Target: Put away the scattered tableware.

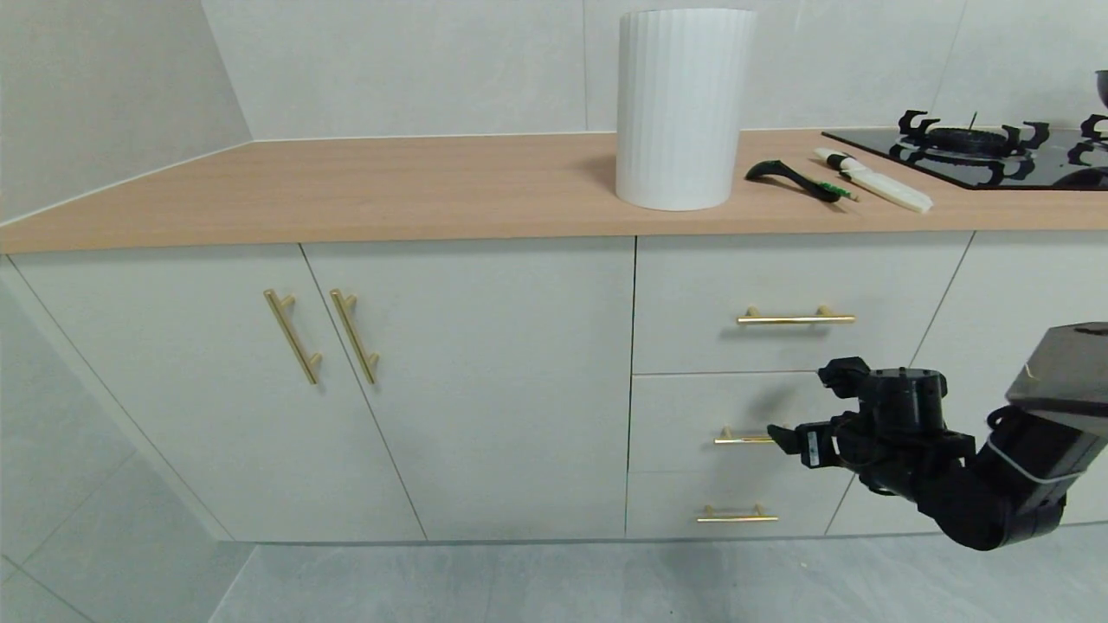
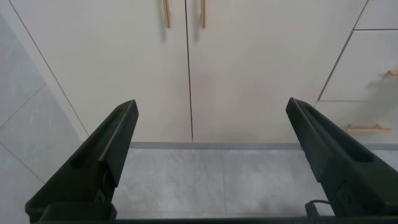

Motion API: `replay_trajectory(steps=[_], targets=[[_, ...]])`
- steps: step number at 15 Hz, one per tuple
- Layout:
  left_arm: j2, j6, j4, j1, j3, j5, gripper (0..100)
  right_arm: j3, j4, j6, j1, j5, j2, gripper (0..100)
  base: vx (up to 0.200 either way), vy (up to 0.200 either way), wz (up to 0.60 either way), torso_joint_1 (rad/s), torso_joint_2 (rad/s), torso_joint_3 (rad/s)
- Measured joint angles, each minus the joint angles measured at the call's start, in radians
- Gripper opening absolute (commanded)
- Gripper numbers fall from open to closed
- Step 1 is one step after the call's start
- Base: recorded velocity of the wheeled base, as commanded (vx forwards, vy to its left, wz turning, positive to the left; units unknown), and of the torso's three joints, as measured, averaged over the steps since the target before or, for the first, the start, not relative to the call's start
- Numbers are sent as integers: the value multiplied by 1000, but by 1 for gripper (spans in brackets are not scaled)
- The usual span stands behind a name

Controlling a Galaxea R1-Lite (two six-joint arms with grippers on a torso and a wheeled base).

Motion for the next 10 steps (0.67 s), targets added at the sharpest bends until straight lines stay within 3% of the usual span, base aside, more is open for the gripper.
replay_trajectory(steps=[5,10], targets=[[0,0,0,0,0,0,100,-60,-89,65,4,-83,147,100,0,0,0,0,0,0],[0,0,0,0,0,0,100,-100,-138,81,3,-93,213,100,0,0,0,0,0,0]])
